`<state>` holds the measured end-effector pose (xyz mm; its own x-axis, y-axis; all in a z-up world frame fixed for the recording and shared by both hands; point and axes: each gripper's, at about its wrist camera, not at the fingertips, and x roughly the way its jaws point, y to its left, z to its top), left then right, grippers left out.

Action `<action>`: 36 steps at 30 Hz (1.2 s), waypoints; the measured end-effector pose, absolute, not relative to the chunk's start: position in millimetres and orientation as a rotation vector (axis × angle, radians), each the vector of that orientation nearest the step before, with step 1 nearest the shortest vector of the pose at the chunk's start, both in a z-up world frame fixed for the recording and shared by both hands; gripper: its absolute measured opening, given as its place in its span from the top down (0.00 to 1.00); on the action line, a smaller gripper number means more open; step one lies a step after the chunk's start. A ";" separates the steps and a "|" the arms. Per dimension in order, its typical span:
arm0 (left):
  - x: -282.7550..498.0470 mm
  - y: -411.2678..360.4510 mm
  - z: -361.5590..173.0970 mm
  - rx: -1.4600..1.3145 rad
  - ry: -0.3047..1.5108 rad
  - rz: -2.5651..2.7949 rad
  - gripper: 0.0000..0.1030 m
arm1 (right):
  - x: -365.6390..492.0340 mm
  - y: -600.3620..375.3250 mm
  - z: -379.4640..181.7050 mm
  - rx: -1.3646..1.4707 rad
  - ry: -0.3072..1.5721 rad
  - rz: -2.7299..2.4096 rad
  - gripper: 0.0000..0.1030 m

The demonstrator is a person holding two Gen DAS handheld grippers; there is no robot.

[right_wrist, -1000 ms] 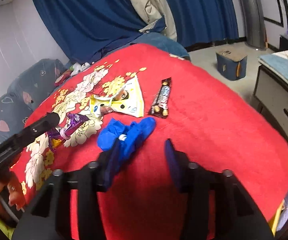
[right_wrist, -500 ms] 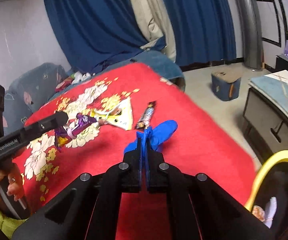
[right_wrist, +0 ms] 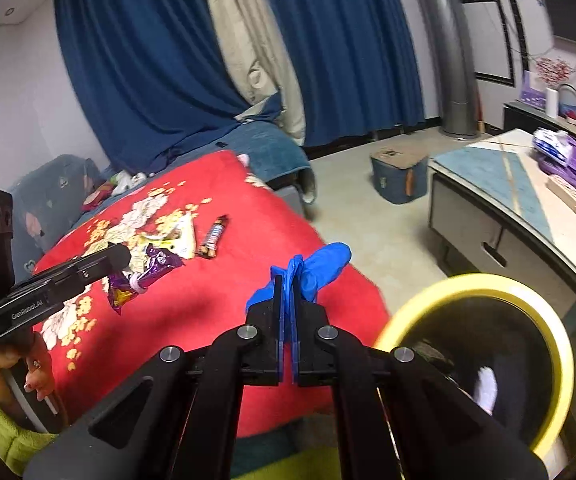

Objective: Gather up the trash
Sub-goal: 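Carry the blue glove and purple wrapper in both tools over the yellow bin, then open both tools to drop the glove and wrapper into the bin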

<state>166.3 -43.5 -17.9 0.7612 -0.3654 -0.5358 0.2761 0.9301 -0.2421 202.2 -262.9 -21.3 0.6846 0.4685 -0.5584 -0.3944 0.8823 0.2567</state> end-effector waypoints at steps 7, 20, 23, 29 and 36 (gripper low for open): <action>168.0 -87.9 -26.7 -0.118 0.635 -0.445 0.88 | 187.6 -308.5 -26.8 0.137 0.655 0.397 0.98; 173.5 -184.4 -55.3 0.034 0.682 -0.637 0.88 | 178.4 -377.7 -38.3 0.150 0.661 0.197 0.98; 179.8 -197.3 -63.3 0.055 0.701 -0.658 0.88 | 179.0 -390.7 -39.8 0.167 0.667 0.171 0.98; 189.2 -225.2 -78.6 0.083 0.742 -0.694 0.88 | 180.6 -407.9 -46.1 0.202 0.689 0.139 0.97; 204.6 -228.9 -83.3 0.068 0.745 -0.689 0.53 | 181.2 -417.9 -46.5 0.239 0.678 0.102 0.73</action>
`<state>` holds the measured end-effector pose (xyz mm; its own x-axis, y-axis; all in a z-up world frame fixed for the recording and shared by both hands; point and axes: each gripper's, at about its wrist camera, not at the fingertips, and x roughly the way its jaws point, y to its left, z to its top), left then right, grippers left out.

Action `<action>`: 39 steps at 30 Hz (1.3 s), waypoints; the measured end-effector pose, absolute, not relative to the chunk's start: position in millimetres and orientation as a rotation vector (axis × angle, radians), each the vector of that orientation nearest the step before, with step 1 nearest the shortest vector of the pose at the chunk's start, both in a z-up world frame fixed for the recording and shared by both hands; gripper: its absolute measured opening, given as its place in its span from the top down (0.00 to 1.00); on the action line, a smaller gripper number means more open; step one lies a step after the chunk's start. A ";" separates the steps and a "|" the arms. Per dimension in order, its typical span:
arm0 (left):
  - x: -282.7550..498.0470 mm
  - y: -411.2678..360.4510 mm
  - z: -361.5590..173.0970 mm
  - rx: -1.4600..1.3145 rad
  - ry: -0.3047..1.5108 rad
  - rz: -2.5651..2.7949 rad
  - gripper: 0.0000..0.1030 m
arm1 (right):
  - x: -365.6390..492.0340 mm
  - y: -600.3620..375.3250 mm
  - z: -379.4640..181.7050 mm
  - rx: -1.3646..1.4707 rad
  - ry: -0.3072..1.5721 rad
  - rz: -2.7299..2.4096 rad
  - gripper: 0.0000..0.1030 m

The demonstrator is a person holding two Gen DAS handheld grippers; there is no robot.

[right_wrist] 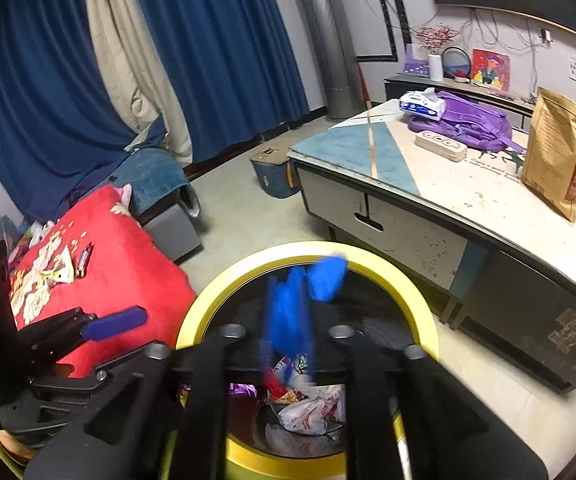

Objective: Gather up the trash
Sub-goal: 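Open both tools to drop the glove and wrapper into the bin, then move both open tools back over the bed toward the chocolate bar and snack bag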

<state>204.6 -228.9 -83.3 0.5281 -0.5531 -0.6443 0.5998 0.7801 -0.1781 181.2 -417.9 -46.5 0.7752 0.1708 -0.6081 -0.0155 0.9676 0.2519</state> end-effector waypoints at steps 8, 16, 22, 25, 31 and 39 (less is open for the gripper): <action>209.1 -192.7 -67.8 -0.001 0.669 -0.575 0.13 | 181.2 -405.3 -44.8 0.229 0.658 0.101 0.61; 207.2 -135.4 -47.0 -0.044 0.582 -0.402 0.11 | 180.5 -341.7 -28.3 0.148 0.579 0.233 0.47; 207.9 -90.6 -34.8 -0.050 0.536 -0.270 0.11 | 181.6 -296.4 -15.0 0.106 0.538 0.325 0.40; 208.5 -71.7 -29.4 -0.057 0.522 -0.220 0.11 | 185.1 -277.8 -11.9 0.089 0.541 0.356 0.38; 207.7 -35.9 -24.0 -0.091 0.500 -0.142 0.11 | 190.4 -240.3 -10.8 0.046 0.550 0.414 0.35; 210.1 12.9 -20.2 -0.163 0.491 -0.043 0.11 | 205.4 -197.4 -16.3 0.006 0.568 0.466 0.34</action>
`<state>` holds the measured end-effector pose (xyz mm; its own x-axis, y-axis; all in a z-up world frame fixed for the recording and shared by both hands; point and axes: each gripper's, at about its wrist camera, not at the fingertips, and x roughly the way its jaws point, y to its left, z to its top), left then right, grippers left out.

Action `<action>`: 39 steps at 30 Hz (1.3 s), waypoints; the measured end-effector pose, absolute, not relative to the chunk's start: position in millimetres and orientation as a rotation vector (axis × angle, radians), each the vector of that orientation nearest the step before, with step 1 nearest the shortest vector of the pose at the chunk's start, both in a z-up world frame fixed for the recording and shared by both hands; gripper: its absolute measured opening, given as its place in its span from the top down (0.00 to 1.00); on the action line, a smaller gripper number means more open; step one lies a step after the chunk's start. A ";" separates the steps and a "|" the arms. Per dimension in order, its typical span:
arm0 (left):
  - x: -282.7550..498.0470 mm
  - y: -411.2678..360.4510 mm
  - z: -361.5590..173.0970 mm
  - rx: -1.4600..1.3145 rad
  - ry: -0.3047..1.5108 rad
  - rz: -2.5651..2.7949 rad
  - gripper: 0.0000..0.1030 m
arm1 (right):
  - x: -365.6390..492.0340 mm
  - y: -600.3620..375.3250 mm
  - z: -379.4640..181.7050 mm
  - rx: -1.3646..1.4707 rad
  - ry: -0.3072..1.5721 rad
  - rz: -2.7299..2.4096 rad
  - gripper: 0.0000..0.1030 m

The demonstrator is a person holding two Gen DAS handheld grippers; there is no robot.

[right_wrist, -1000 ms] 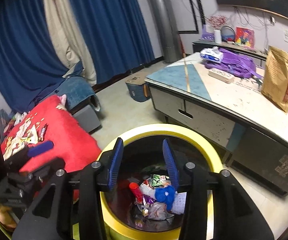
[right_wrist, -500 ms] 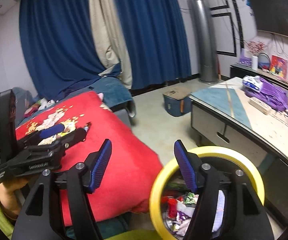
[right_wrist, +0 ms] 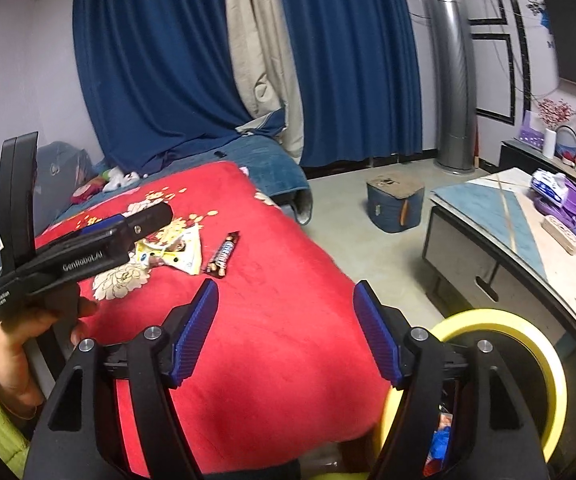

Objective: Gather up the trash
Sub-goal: 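Move both open tools back over the bed toward the chocolate bar and snack bag, then grasp the ENERGY chocolate bar with the right tool while the left tool grasps the yellow snack bag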

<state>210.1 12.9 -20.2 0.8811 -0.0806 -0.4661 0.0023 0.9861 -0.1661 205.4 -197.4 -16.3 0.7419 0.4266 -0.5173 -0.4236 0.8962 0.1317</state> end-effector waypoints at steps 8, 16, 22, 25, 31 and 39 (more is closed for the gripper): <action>212.6 59.5 -27.0 -0.196 0.499 0.046 0.11 | 236.2 -155.6 -30.5 -0.015 0.616 0.502 0.34; 221.6 109.7 -50.3 -0.336 0.556 0.092 0.11 | 289.5 -115.7 -55.4 0.054 0.756 0.544 0.40; 232.5 124.3 -72.6 -0.433 0.608 0.075 0.19 | 315.4 -88.7 -68.2 0.046 0.811 0.568 0.53; 237.1 132.7 -82.3 -0.504 0.624 0.048 0.25 | 328.8 -76.5 -74.3 0.049 0.836 0.583 0.55; 245.4 139.6 -97.0 -0.584 0.671 0.017 0.32 | 349.0 -58.8 -92.7 0.066 0.917 0.593 0.58; 256.3 130.1 -101.8 -0.574 0.715 -0.022 0.61 | 340.2 -71.0 -95.7 0.081 0.908 0.591 0.80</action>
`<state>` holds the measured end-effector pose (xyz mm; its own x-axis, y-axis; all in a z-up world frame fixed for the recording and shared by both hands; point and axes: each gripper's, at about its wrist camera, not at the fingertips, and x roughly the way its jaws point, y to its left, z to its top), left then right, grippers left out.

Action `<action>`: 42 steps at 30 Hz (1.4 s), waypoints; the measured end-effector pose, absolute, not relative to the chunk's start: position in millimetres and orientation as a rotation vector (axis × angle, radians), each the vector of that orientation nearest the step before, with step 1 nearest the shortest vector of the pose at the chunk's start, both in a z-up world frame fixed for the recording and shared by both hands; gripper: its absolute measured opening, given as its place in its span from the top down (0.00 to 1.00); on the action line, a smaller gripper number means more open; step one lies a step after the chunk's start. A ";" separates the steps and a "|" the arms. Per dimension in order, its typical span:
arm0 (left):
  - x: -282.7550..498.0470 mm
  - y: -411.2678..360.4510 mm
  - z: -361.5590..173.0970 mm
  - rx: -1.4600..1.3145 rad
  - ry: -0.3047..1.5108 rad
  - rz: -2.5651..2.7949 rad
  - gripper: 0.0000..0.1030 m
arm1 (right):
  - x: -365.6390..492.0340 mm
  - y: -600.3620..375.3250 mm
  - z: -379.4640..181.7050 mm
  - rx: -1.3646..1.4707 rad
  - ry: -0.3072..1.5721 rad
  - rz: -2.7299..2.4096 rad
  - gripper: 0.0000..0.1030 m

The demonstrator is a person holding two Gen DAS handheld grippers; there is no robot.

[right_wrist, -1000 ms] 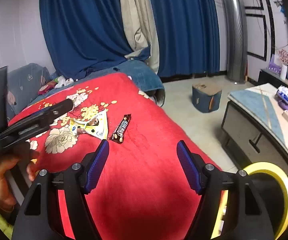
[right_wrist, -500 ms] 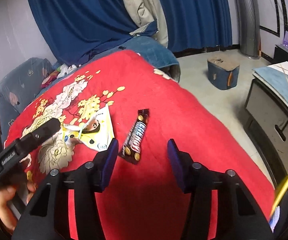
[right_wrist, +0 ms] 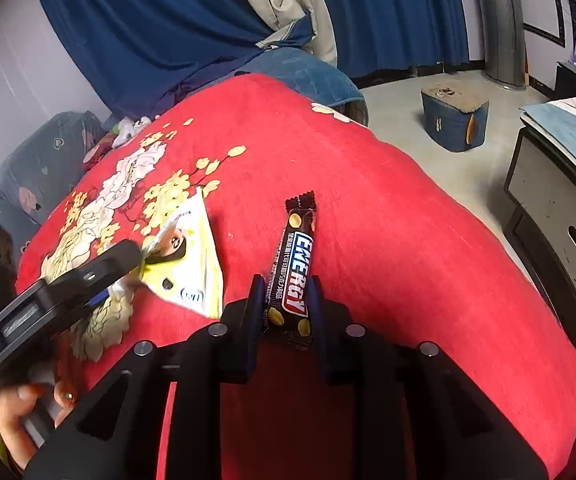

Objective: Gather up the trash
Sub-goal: 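Grasp the ENERGY chocolate bar with the right tool while the left tool grasps the yellow snack bag, then carry the chocolate bar and yellow snack bag in both tools over the yellow bin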

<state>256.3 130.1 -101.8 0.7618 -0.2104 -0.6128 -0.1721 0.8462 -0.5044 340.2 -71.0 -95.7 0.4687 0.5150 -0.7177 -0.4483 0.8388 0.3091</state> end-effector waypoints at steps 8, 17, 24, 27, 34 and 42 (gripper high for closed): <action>245.6 127.2 -92.3 -0.546 0.662 -0.027 0.74 | 299.5 -95.2 -86.7 0.044 0.840 0.592 0.80; 218.8 111.9 -68.0 -0.445 0.599 0.000 0.77 | 262.0 -126.9 -80.4 0.067 0.821 0.601 0.80; 201.3 112.6 -70.5 -0.464 0.644 0.027 0.77 | 247.6 -145.2 -75.6 0.080 0.812 0.605 0.80; 196.0 114.8 -74.1 -0.494 0.666 0.034 0.78 | 245.6 -149.9 -73.1 0.099 0.810 0.604 0.80; 182.1 90.1 -61.1 -0.409 0.653 -0.016 0.80 | 236.6 -155.2 -60.9 0.116 0.778 0.616 0.80; 180.4 43.0 -40.0 -0.325 0.618 -0.130 0.80 | 225.3 -187.3 -28.1 0.114 0.692 0.596 0.80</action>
